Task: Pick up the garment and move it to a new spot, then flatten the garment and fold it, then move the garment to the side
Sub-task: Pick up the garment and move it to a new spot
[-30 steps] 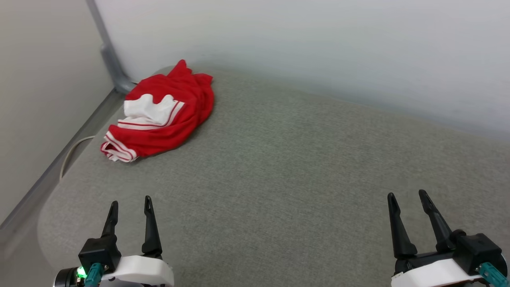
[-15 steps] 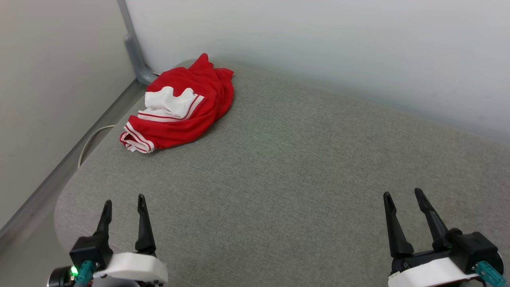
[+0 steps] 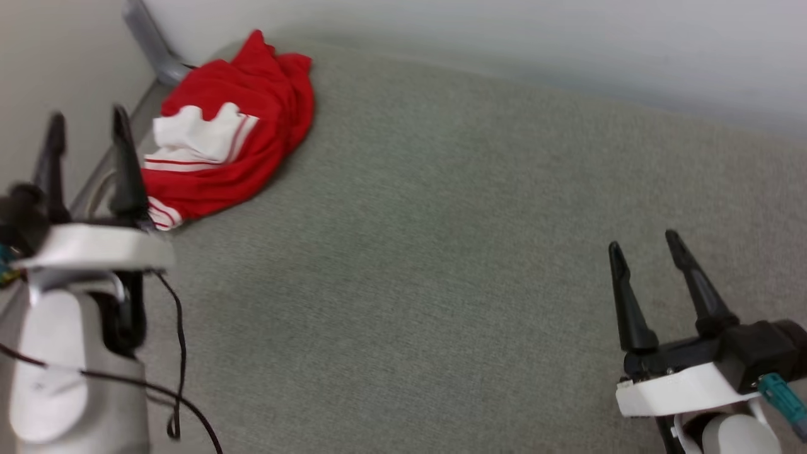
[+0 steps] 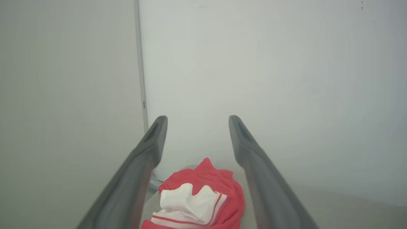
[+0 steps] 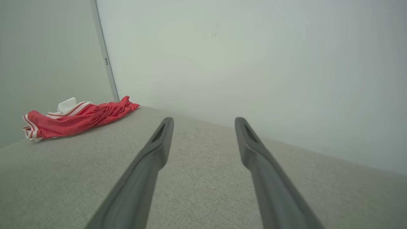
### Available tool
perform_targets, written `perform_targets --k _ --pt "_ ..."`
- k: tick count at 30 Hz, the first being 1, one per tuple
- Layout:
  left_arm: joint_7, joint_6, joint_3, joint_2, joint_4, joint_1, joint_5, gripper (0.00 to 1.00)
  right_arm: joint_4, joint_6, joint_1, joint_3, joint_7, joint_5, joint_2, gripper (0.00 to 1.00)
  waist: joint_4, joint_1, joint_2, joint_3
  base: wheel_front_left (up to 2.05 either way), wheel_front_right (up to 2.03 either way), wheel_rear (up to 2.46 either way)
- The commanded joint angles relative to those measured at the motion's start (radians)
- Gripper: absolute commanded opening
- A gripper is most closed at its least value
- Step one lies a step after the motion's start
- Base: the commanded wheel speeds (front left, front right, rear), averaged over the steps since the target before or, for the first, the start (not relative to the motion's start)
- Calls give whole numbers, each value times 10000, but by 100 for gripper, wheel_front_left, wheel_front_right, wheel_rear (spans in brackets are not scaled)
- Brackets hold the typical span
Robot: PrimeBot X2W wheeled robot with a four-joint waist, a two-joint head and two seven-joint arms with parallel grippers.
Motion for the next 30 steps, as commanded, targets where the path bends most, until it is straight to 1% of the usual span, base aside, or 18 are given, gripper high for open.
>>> perform_targets --k 1,6,9,10,13,15,17,20,22,23,27,30 --pt "-26 -61 59 118 121 -357 -100 100 -116 -10 -162 -30 -25 -57 6 100 -482 -1 0 732 0 0 0" --pt "81 -167 78 906 1308 -2148 -572 100 -682 -9 -604 -62 -25 -439 4 100 -807 -1 0 1754 0 0 0" --pt "771 -214 -73 1510 1973 -3229 -879 100 -1030 -9 -802 -101 -25 -640 4 100 -936 -1 0 2329 0 0 0" --pt "1081 -218 -143 1578 2215 -3508 -1098 100 -1124 -9 -865 -146 -25 -705 4 100 -956 -1 0 2463 0 0 0" --pt "2426 -220 -515 2072 2834 -4288 -1784 100 -1424 -10 -985 -230 -25 -873 4 100 -1024 -1 0 2853 0 0 0" --pt "3315 -217 -701 2369 3103 -4838 -2444 100 -1573 -10 -1069 -248 -25 -962 4 100 -1075 -1 0 3064 0 0 0" --pt "4509 -219 -953 2684 3595 -5125 -2870 100 -1725 -10 -1153 -256 -25 -1039 4 100 -1124 -1 0 3251 0 0 0" --pt "6561 -221 -1287 2964 4151 -5620 -3681 100 -1885 -10 -1221 -259 -25 -1110 -7 100 -1201 -1 0 3499 0 0 0" --pt "7607 -221 -1433 3307 4430 -5868 -3980 100 -1985 -10 -1333 -259 -25 -1132 -42 100 -1263 -1 0 3684 0 0 0" --pt "8039 -220 -1556 3427 4544 -5926 -4070 100 -2031 -10 -1386 -262 -25 -1144 -59 100 -1304 -1 0 3783 0 0 0" --pt "9505 -223 -1936 3601 5009 -6130 -4451 100 -2164 -10 -1489 -319 -25 -1198 -131 100 -1416 -1 0 4166 0 0 0" --pt "10225 -222 -2113 3647 5407 -6199 -4667 100 -2233 -9 -1584 -338 -25 -1225 -181 100 -1490 -1 0 4443 0 0 0"
